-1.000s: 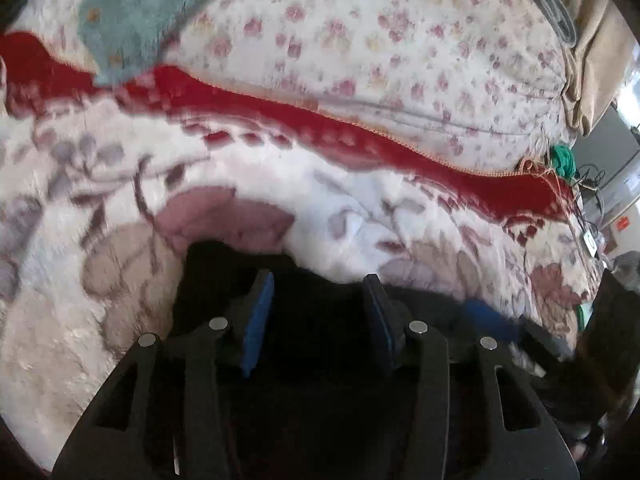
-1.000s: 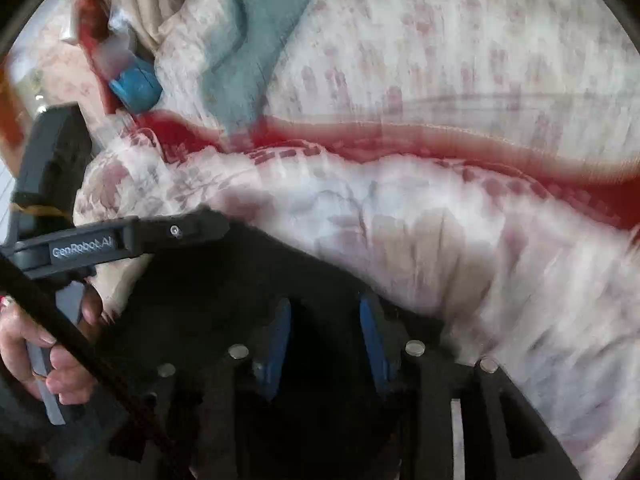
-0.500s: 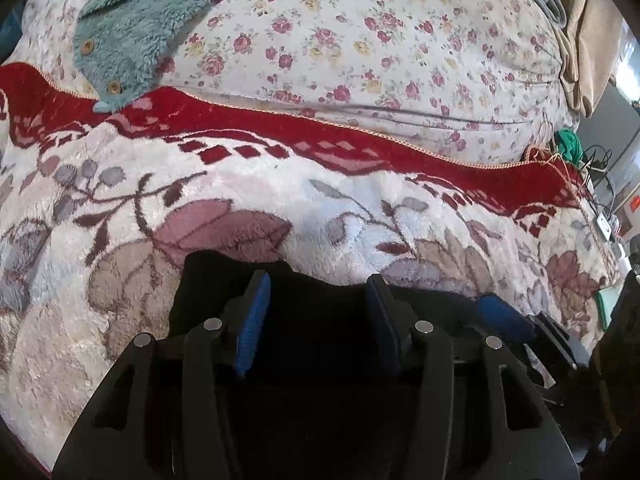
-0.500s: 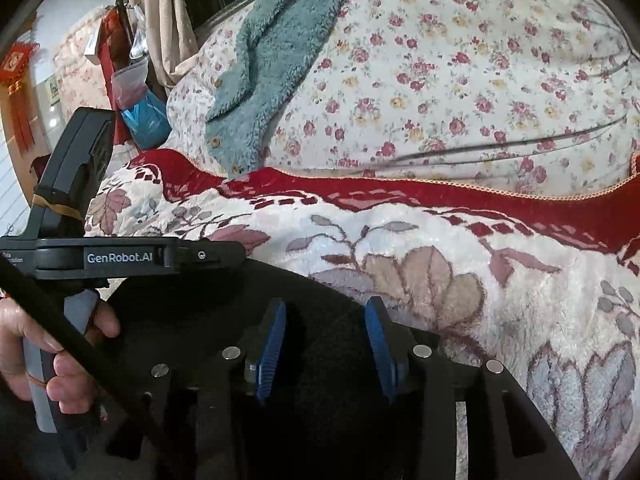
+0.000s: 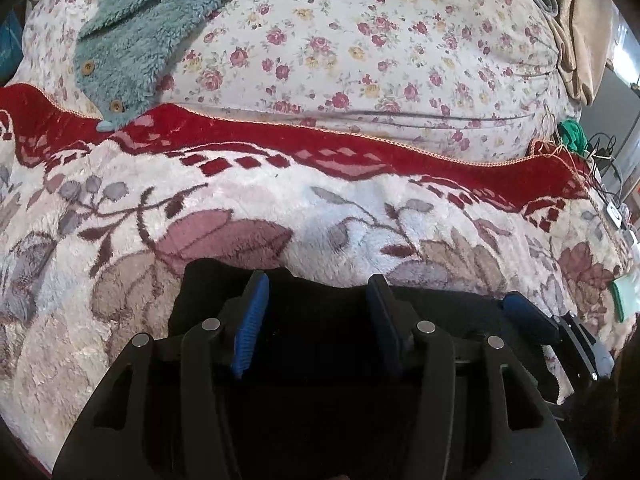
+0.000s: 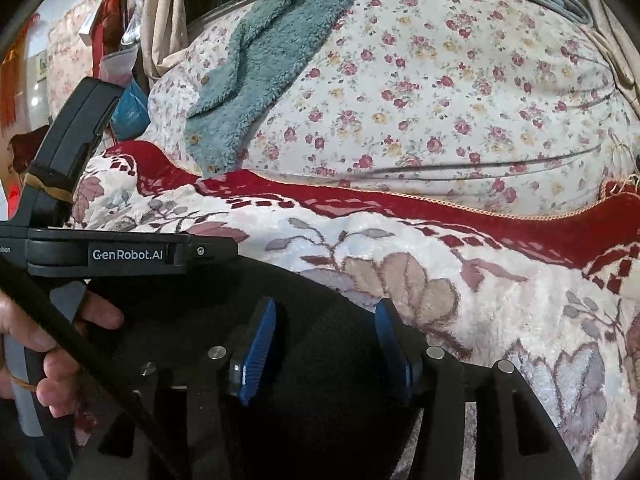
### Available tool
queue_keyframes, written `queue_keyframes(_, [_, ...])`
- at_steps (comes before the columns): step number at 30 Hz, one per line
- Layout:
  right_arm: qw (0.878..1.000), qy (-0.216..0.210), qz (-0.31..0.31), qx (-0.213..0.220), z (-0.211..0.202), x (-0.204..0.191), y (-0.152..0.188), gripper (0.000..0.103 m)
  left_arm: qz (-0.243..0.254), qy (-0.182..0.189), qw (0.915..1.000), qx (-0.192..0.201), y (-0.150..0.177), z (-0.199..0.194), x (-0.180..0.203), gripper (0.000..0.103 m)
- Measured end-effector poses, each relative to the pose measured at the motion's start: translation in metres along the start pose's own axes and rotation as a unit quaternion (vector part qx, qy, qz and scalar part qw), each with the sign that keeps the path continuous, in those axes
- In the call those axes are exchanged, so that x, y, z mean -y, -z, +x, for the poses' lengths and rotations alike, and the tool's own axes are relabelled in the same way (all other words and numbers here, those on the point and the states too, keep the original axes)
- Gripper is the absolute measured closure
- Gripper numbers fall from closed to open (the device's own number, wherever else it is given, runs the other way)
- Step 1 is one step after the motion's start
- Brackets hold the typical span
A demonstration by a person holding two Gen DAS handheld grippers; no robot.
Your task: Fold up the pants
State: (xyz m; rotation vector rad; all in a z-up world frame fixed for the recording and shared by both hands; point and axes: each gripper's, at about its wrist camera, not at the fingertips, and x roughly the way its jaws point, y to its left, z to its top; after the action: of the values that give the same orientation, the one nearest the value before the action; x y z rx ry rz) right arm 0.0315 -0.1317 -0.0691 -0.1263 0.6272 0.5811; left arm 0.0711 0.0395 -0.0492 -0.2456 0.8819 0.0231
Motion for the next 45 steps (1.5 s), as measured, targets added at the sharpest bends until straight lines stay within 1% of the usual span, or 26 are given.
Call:
queue_keyframes(3, [1.000, 0.005, -0.003, 0.001, 0.000, -0.001, 0.000, 0.052, 0.001, -0.001, 1.0000, 0.001, 0.000, 0.000, 0.001, 0.052])
queue_keyframes(5, [1.000, 0.015, -0.006, 0.001, 0.000, -0.002, 0.000, 0.049, 0.001, -0.002, 1.0000, 0.002, 0.001, 0.000, 0.001, 0.052])
queue_keyframes(8, [1.000, 0.024, -0.005, 0.001, 0.001, -0.002, 0.001, 0.043, 0.002, -0.002, 1.0000, 0.002, 0.001, 0.000, 0.001, 0.052])
queue_keyframes(10, [1.000, 0.028, 0.002, -0.001, 0.002, 0.001, 0.001, 0.037, 0.000, -0.001, 1.0000, 0.003, 0.000, 0.000, 0.000, 0.052])
queue_keyframes(12, [1.000, 0.025, 0.011, -0.003, 0.003, 0.004, 0.001, 0.035, -0.002, 0.000, 1.0000, 0.003, 0.000, -0.001, 0.000, 0.052])
queue_keyframes(24, [1.000, 0.027, 0.012, -0.003, 0.003, 0.006, 0.002, 0.034, -0.016, 0.000, 0.9998, 0.008, 0.000, -0.002, -0.001, 0.052])
queue_keyframes(28, [1.000, 0.027, 0.012, -0.003, 0.003, 0.007, 0.002, 0.033, -0.038, 0.016, 0.9991, 0.008, 0.000, -0.004, -0.006, 0.052])
queue_keyframes(31, [1.000, 0.029, 0.010, -0.002, 0.003, 0.007, 0.002, 0.033, -0.041, 0.022, 0.9989, 0.009, 0.000, -0.007, -0.007, 0.052])
queue_keyframes(33, [1.000, 0.030, 0.009, -0.001, 0.003, 0.007, 0.002, 0.033, -0.044, 0.032, 0.9985, 0.006, -0.002, -0.012, -0.008, 0.052])
queue_keyframes(35, [1.000, 0.030, 0.010, 0.000, 0.001, 0.008, 0.002, 0.033, -0.063, 0.062, 0.9960, 0.009, -0.005, -0.023, -0.013, 0.052])
queue_keyframes(36, [0.999, 0.030, 0.010, 0.000, 0.001, 0.007, 0.002, 0.032, -0.075, 0.081, 0.9938, 0.017, -0.006, -0.032, -0.018, 0.052])
queue_keyframes(37, [0.999, 0.030, 0.012, 0.001, 0.000, 0.008, 0.001, 0.031, -0.088, 0.096, 0.9910, 0.032, -0.007, -0.044, -0.024, 0.052])
queue_keyframes(38, [0.999, 0.030, 0.017, 0.000, -0.001, 0.009, 0.001, 0.029, -0.099, 0.103, 0.9885, 0.049, -0.007, -0.057, -0.031, 0.052])
queue_keyframes(40, [0.999, 0.021, 0.033, -0.008, -0.002, 0.014, 0.000, 0.028, -0.121, 0.104, 0.9844, 0.072, -0.005, -0.078, -0.046, 0.052])
queue_keyframes(42, [0.998, 0.000, 0.061, -0.033, -0.006, 0.022, -0.008, 0.028, -0.146, 0.104, 0.9808, 0.077, -0.005, -0.089, -0.064, 0.052])
queue_keyframes(43, [0.995, -0.014, 0.084, -0.042, -0.011, 0.028, -0.012, 0.029, -0.161, 0.100, 0.9794, 0.071, -0.004, -0.089, -0.073, 0.052])
queue_keyframes(44, [0.992, -0.034, 0.115, -0.041, -0.018, 0.036, -0.015, 0.029, -0.178, 0.092, 0.9780, 0.059, -0.002, -0.085, -0.082, 0.052])
queue_keyframes(45, [0.986, -0.063, 0.152, -0.025, -0.030, 0.048, -0.017, 0.029, -0.202, 0.083, 0.9751, 0.041, 0.001, -0.079, -0.093, 0.050])
